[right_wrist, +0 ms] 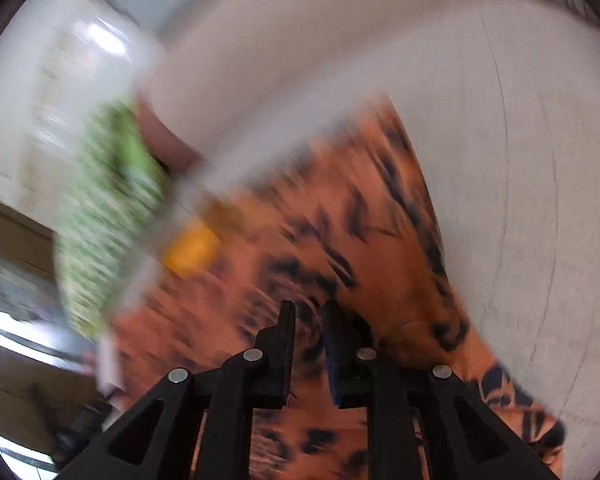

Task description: Fold small clothes

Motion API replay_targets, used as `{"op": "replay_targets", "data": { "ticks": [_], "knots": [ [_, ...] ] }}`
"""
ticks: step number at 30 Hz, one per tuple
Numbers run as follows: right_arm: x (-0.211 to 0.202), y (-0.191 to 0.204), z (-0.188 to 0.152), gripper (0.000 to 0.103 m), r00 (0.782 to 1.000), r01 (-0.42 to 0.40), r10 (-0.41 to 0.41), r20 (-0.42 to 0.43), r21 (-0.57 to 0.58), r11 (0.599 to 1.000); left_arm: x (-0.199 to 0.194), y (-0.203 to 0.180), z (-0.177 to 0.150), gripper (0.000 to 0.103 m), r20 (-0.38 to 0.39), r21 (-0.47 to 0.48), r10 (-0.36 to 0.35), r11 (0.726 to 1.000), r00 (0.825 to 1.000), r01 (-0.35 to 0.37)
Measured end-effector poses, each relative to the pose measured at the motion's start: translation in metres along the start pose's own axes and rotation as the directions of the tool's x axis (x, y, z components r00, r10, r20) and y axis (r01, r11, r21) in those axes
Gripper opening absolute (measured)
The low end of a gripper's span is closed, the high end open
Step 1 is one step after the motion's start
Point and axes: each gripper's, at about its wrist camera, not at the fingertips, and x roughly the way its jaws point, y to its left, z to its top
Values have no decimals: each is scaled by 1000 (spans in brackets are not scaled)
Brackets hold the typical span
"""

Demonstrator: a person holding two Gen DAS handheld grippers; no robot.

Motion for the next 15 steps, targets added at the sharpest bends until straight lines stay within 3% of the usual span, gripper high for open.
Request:
{"op": "replay_targets", "data": {
  "ticks": [1, 4, 6, 8, 11, 13, 15],
  "knots": [
    [-4, 0, -2, 15, 1000, -13, 13, 24, 5, 1000, 10, -1, -1, 85, -45, 15, 25, 1000, 999, -24],
    [-24, 6, 0, 17, 998, -28, 28, 60, -6, 1000, 1, 2, 1, 86, -27, -8, 20, 1000, 999, -20],
    [-38, 17, -1, 17, 988, -45, 53, 143, -60, 997, -12, 1, 2, 86, 41, 0, 47, 999, 998, -47],
    [-42, 20, -1, 17, 984, -19, 32, 173, -79, 997, -22, 3, 2, 86, 86, -10, 54, 999, 995, -53],
    [-22, -1, -1, 22, 994, 58, -58, 97, 0, 998, -15, 2, 0, 86, 38, -3, 8, 1000, 999, -8],
    [-21, -10, -5, 21, 996, 7, -9, 94, 25, 1000, 4, -1, -4, 87, -54, 32, 34, 999, 998, -32],
    [-29, -5, -5, 21, 997, 21, -22, 75, 16, 1000, -2, 1, -6, 87, -34, 15, 19, 1000, 999, -18]
  ]
}}
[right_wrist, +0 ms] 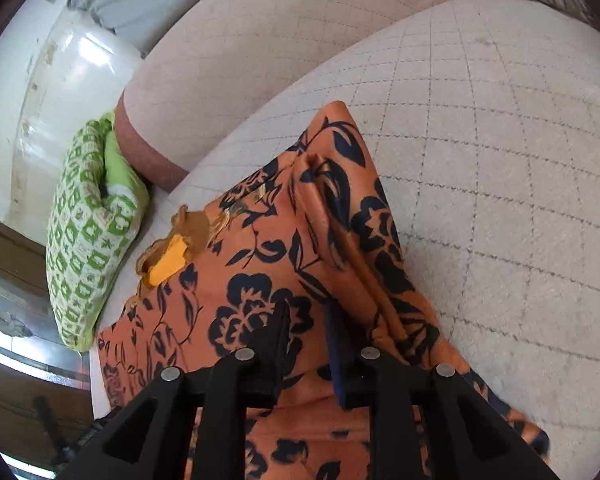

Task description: Fold small clothes

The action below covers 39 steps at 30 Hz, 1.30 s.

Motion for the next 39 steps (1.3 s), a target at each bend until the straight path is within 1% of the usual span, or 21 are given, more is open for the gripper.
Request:
{"op": "replay_targets", "data": {
  "ticks": [1, 3, 5, 6, 7, 9, 12, 13, 16, 17, 18, 21, 22, 23, 24, 25, 26, 30, 35, 37, 39],
  "knots": [
    [-8, 2, -2, 21, 1000, -9, 9, 2, -15, 1000, -8, 1, 0, 87, 8, 4, 2, 1000, 1000, -2],
    [-21, 12, -8, 21, 998, -58, 58, 24, -29, 998, -26, 2, -3, 87, 67, 15, -1, 1000, 998, 0],
    [-29, 18, -18, 21, 994, -110, 110, 5, -52, 993, -46, 4, -7, 87, 121, 8, 8, 1000, 993, -9],
    [-32, 23, -23, 21, 990, -140, 140, -2, -65, 988, -54, 5, -11, 87, 139, 9, -5, 1000, 990, 4],
    [-37, 29, -31, 21, 985, -172, 172, -10, -82, 982, -61, 4, -16, 87, 145, 23, -29, 999, 989, 26],
    [-33, 47, -51, 21, 975, -219, 213, -62, -121, 968, -66, -3, -24, 87, 127, 61, -56, 997, 990, 49],
    [-35, 60, -87, 21, 958, -262, 238, -161, -157, 952, -72, -16, -47, 87, 82, 127, -125, 985, 989, 115],
    [-38, 64, -97, 21, 957, -260, 226, -184, -187, 947, -74, -17, -55, 87, 74, 142, -139, 982, 987, 128],
    [-48, 69, -129, 21, 965, -215, 158, -211, -281, 935, -79, -26, -82, 87, 40, 192, -162, 970, 986, 152],
    [-50, 69, -137, 21, 964, -206, 143, -222, -293, 934, -77, -26, -85, 87, 25, 199, -169, 967, 985, 161],
    [-53, 66, -142, 21, 964, -197, 130, -233, -296, 935, -76, -26, -97, 87, 3, 203, -179, 964, 984, 175],
    [-46, 55, -158, 21, 959, -122, 37, -280, -289, 949, -70, -22, -119, 87, -34, 197, -158, 967, 987, 161],
    [-44, 46, -168, 22, 949, -99, 6, -316, -278, 955, -66, -20, -129, 87, -53, 204, -135, 968, 989, 143],
    [-45, 38, -175, 22, 944, -108, 16, -330, -261, 959, -63, -18, -138, 87, -70, 212, -114, 969, 991, 126],
    [-51, 32, -179, 22, 948, -125, 42, -315, -248, 961, -62, -15, -149, 87, -68, 230, -88, 968, 994, 101],
    [-59, 26, -186, 22, 947, -132, 52, -316, -235, 963, -69, -14, -162, 87, -25, 271, -63, 960, 998, 67],
    [-63, 22, -191, 22, 943, -135, 55, -329, -225, 965, -76, -13, -175, 87, -4, 298, -41, 954, 999, 40],
    [-77, 10, -216, 23, 935, -150, 66, -348, -221, 963, -91, 4, -213, 88, 12, 302, -53, 952, 999, 47],
    [-93, 9, -250, 23, 935, -132, 26, -355, -279, 951, -107, 17, -256, 88, 35, 363, -46, 931, 998, 30],
    [-102, 2, -264, 23, 926, -145, 33, -377, -274, 951, -114, 21, -273, 88, 51, 390, -43, 921, 998, 19],
    [-108, -5, -272, 23, 915, -158, 40, -401, -264, 952, -117, 28, -284, 88, 35, 383, -49, 923, 998, 32]
  ]
}}
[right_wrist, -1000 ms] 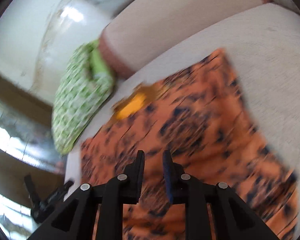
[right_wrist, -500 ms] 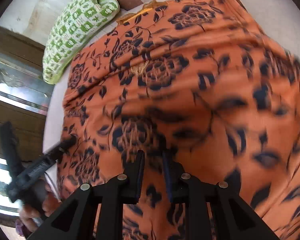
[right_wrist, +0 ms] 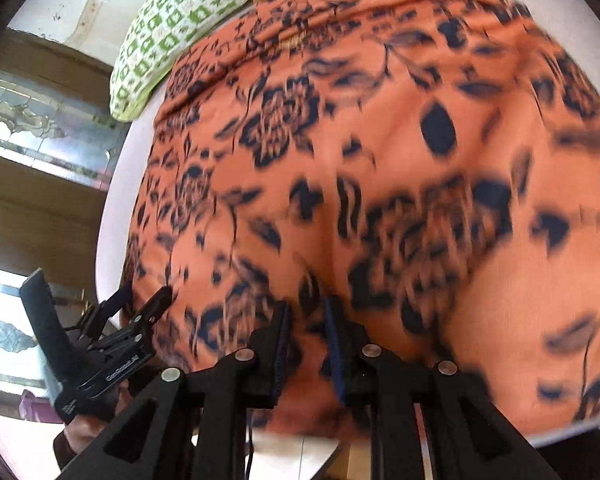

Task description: Fold small clothes

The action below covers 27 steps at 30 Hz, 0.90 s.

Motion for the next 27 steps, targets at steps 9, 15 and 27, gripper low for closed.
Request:
{"op": "replay_targets", "data": {
  "ticks": [9, 15, 27],
  "knots": [
    [-13, 7, -20, 21, 999, 25, -26, -39, -25, 999, -27, 19, -33, 80, -33, -76, -60, 995, 998, 57],
    [-103, -29, -9, 29, 980, -29, 23, 196, 26, 999, -74, 77, -21, 81, 88, -187, 64, 981, 994, -47],
    [-147, -122, 12, 89, 927, -152, 14, 375, 341, 928, -9, 118, 21, 86, -98, -355, -129, 931, 987, 86]
  ]
}}
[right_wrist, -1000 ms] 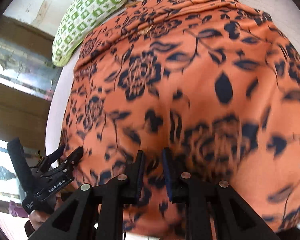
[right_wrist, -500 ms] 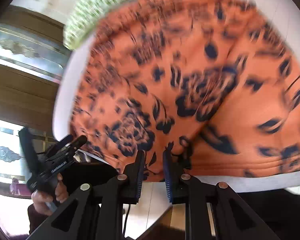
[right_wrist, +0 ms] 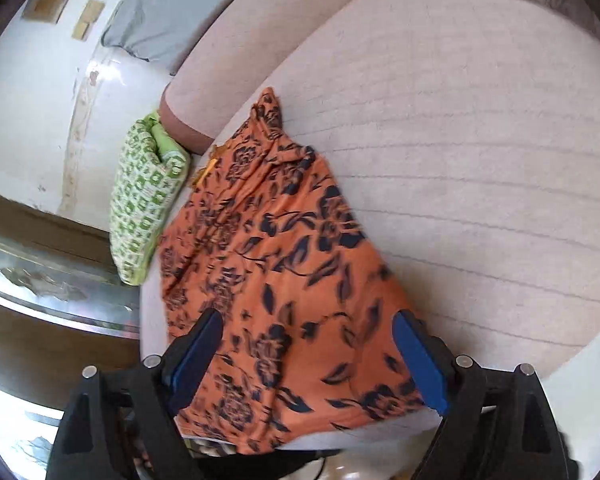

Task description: Fold small clothes

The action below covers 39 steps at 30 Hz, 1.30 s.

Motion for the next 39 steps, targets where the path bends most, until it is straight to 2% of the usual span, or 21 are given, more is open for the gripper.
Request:
{"op": "replay_targets", "data": {
  "ticks": [1, 2, 4, 6, 8, 9, 10, 15, 17, 18, 19, 20, 21, 22, 24, 26, 27, 29, 34, 39],
  "knots": [
    [8, 4, 0, 89, 1000, -14, 14, -3, 1, 1000, 11, -7, -3, 86, -42, 11, -37, 999, 998, 37],
    [15, 5, 1, 89, 1000, -16, 16, -4, -5, 1000, 16, -9, -5, 85, -60, 13, -38, 999, 997, 39],
    [25, 9, -2, 89, 1000, -4, 4, 8, -32, 999, 15, -18, -12, 81, -32, 66, -1, 998, 999, 3],
    [35, 11, -7, 89, 999, 21, -19, 33, -74, 997, 11, -22, -18, 61, -23, 104, -9, 994, 1000, 11],
    [41, 7, -9, 89, 999, 29, -27, 32, -71, 997, 7, -23, -23, 19, -26, 125, -43, 991, 999, 46],
    [42, 3, -7, 89, 999, 20, -19, 27, -51, 998, 5, -22, -26, 11, -41, 124, -90, 988, 995, 95],
    [41, 0, -7, 89, 999, 10, -9, 31, -34, 999, 2, -21, -30, 7, -49, 116, -117, 986, 992, 122],
    [38, -7, -4, 89, 996, 57, -55, 72, -30, 998, -7, -23, -44, 7, -25, 140, -150, 978, 988, 152],
    [36, -10, -4, 89, 997, 44, -43, 70, -16, 999, -10, -18, -44, 12, -17, 128, -123, 984, 992, 124],
    [35, -11, -4, 89, 996, 43, -42, 72, -10, 999, -10, -14, -45, 18, -21, 122, -100, 987, 995, 102],
    [34, -14, -4, 89, 996, 41, -41, 75, -2, 999, -7, -12, -45, 41, -32, 108, -72, 991, 997, 75],
    [33, -15, -4, 89, 996, 38, -38, 75, 1, 999, -6, -9, -45, 56, -37, 89, -51, 995, 998, 54],
    [33, -16, -3, 89, 997, 31, -31, 74, 5, 1000, -5, -9, -42, 56, -31, 80, -50, 995, 998, 53],
    [33, -16, -3, 89, 997, 26, -27, 74, 9, 1000, -6, -9, -44, 56, -22, 81, -49, 995, 999, 51],
    [32, -17, -2, 89, 997, 22, -23, 76, 11, 1000, -5, -14, -48, 40, -9, 106, -30, 994, 1000, 31],
    [31, -18, -2, 89, 996, 12, -14, 83, 21, 1000, -5, -23, -50, 6, -18, 116, -70, 991, 997, 71],
    [30, -19, -2, 89, 996, 8, -11, 88, 27, 1000, -5, -23, -48, 6, -28, 114, -93, 989, 995, 95],
    [26, -23, 0, 89, 995, -3, -1, 102, 48, 999, -7, -27, -49, 5, -10, 121, -75, 990, 997, 75],
    [17, -35, 2, 89, 993, -8, -3, 120, 91, 996, -18, -19, -62, 5, 31, 146, -84, 986, 996, 79],
    [4, -43, 5, 89, 989, 22, -33, 145, 79, 997, -21, -9, -84, 4, -7, 183, -41, 982, 999, 41]
  ]
}}
